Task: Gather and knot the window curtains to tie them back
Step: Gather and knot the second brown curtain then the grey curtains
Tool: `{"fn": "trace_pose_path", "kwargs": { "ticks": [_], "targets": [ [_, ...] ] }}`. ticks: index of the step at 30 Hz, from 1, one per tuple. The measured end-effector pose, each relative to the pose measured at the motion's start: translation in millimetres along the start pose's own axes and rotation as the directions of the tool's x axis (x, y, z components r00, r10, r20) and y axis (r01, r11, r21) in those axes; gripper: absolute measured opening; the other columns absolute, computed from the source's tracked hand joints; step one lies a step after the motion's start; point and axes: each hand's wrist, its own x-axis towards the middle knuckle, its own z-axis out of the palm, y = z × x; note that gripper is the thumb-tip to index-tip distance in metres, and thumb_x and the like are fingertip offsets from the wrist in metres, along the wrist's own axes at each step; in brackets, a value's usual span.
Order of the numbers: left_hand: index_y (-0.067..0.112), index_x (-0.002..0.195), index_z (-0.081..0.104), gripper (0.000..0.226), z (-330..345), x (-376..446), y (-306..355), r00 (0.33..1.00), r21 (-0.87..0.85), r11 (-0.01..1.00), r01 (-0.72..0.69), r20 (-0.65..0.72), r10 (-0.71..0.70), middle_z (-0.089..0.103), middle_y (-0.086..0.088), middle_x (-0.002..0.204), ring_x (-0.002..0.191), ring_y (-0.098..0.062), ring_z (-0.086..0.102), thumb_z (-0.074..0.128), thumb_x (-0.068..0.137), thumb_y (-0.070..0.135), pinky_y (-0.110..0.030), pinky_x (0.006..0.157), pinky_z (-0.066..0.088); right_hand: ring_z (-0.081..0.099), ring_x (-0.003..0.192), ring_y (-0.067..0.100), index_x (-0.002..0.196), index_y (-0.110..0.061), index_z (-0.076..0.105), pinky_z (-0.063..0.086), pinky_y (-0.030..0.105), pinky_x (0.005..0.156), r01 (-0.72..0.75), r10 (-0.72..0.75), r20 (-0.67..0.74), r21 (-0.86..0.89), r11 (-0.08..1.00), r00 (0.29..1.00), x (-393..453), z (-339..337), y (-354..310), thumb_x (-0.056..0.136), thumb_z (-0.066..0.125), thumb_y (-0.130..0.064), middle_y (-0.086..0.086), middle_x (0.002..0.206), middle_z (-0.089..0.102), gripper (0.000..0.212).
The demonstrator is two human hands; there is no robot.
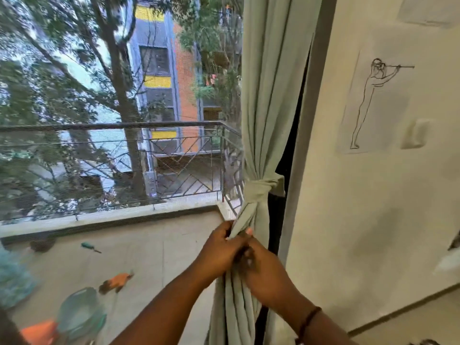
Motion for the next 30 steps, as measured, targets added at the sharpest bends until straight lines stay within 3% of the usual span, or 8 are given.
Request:
{"fn": "trace_pose_path", "kwargs": {
  "ticks": [3, 5, 10, 15, 18, 21, 27, 30],
  "targets": [
    [0.022, 0.113, 0.063, 0.053, 8.6, 1.7, -5.1, 0.998, -0.047, 0.997, -0.058, 0.015, 0.058, 0.071, 0.003, 0.104, 0.096, -0.014, 0.067, 0.067, 0.072, 0.055, -0.03, 0.083, 0.055, 0.062, 0.072, 0.003, 0.09, -0.028, 0.059, 0.046, 0.015, 0.063, -0.005, 0.025, -0.185, 0.108, 0.994, 0.982, 2.8, -31.4, 17.3, 0.086, 0.064, -0.022, -0.008, 0.082, 0.065, 0.009],
    [0.022, 0.113, 0.061, 0.052, 18.2, 1.7, -9.6, 0.997, -0.113, 0.99, -0.082, -0.007, 0.082, 0.07, 0.004, 0.102, 0.093, -0.01, 0.067, 0.063, 0.077, 0.059, -0.024, 0.076, 0.054, 0.058, 0.068, 0.007, 0.092, -0.031, 0.052, 0.045, 0.015, 0.057, -0.021, 0.062, -0.298, 0.138, 0.99, 0.952, 3.3, -41.8, 24.2, 0.081, 0.069, -0.037, -0.009, 0.086, 0.059, 0.021],
    [0.022, 0.099, 0.067, 0.017, 38.2, 9.1, -9.7, 0.972, 0.029, 0.986, -0.165, -0.166, 0.167, 0.07, 0.003, 0.09, 0.086, -0.013, 0.067, 0.057, 0.091, 0.032, -0.027, 0.073, 0.056, 0.061, 0.078, 0.0, 0.094, -0.036, 0.055, 0.045, 0.01, 0.062, -0.009, 0.055, -0.225, 0.2, 0.98, 0.973, 15.7, -56.9, 40.3, 0.083, 0.067, -0.038, -0.014, 0.092, 0.062, 0.017],
    [0.02, 0.083, 0.06, 0.023, 55.3, 18.3, -11.1, 0.795, 0.474, 0.869, -0.142, -0.469, 0.386, 0.057, 0.009, 0.075, 0.071, -0.009, 0.055, 0.042, 0.099, 0.022, -0.016, 0.059, 0.04, 0.058, 0.072, -0.002, 0.079, -0.029, 0.054, 0.039, 0.007, 0.057, 0.128, -0.08, -0.294, 0.148, 0.981, 0.953, 23.4, -58.6, 46.6, 0.093, 0.055, -0.023, -0.009, 0.073, 0.061, 0.015],
    [0.024, 0.073, 0.048, 0.029, 54.8, 23.6, -9.4, 0.699, 0.389, 0.917, -0.088, -0.632, 0.335, 0.053, 0.007, 0.069, 0.07, -0.021, 0.052, 0.039, 0.099, 0.015, -0.029, 0.058, 0.032, 0.051, 0.066, -0.006, 0.08, -0.023, 0.047, 0.036, 0.007, 0.054, 0.111, -0.033, -0.325, 0.224, 0.968, 0.945, 26.2, -59.0, 46.9, 0.098, 0.043, -0.015, -0.007, 0.07, 0.053, 0.021],
    [0.021, 0.068, 0.047, 0.035, 46.4, 23.4, -0.6, 0.638, 0.377, 0.895, -0.239, -0.633, 0.438, 0.05, 0.005, 0.059, 0.057, -0.011, 0.049, 0.035, 0.096, 0.039, -0.036, 0.055, 0.037, 0.05, 0.067, -0.007, 0.077, -0.028, 0.043, 0.039, 0.008, 0.059, 0.154, -0.054, -0.344, 0.27, 0.951, 0.937, 31.6, -74.0, 41.6, 0.099, 0.037, -0.012, -0.005, 0.073, 0.052, 0.027],
    [0.031, 0.071, 0.037, 0.054, 42.8, 5.3, -14.5, 0.788, 0.702, 0.683, -0.201, -0.299, 0.538, 0.051, 0.003, 0.056, 0.055, -0.023, 0.055, 0.019, 0.077, 0.082, -0.032, 0.047, 0.038, 0.051, 0.049, 0.01, 0.081, -0.022, 0.048, 0.041, 0.027, 0.045, 0.295, -0.308, -0.356, -0.092, 0.951, 0.882, 38.0, -87.1, 73.2, 0.094, 0.024, -0.048, -0.004, 0.057, 0.052, 0.037],
    [0.029, 0.081, 0.048, 0.057, 61.9, -2.1, -31.3, 0.8, 0.628, 0.751, -0.204, -0.336, 0.498, 0.06, 0.001, 0.064, 0.059, -0.016, 0.059, 0.02, 0.081, 0.078, -0.037, 0.05, 0.047, 0.052, 0.052, 0.007, 0.084, -0.034, 0.041, 0.045, 0.023, 0.046, 0.258, -0.24, -0.319, 0.014, 0.966, 0.917, 22.2, -70.0, 87.9, 0.088, 0.023, -0.071, -0.009, 0.061, 0.049, 0.041]
  ]
}}
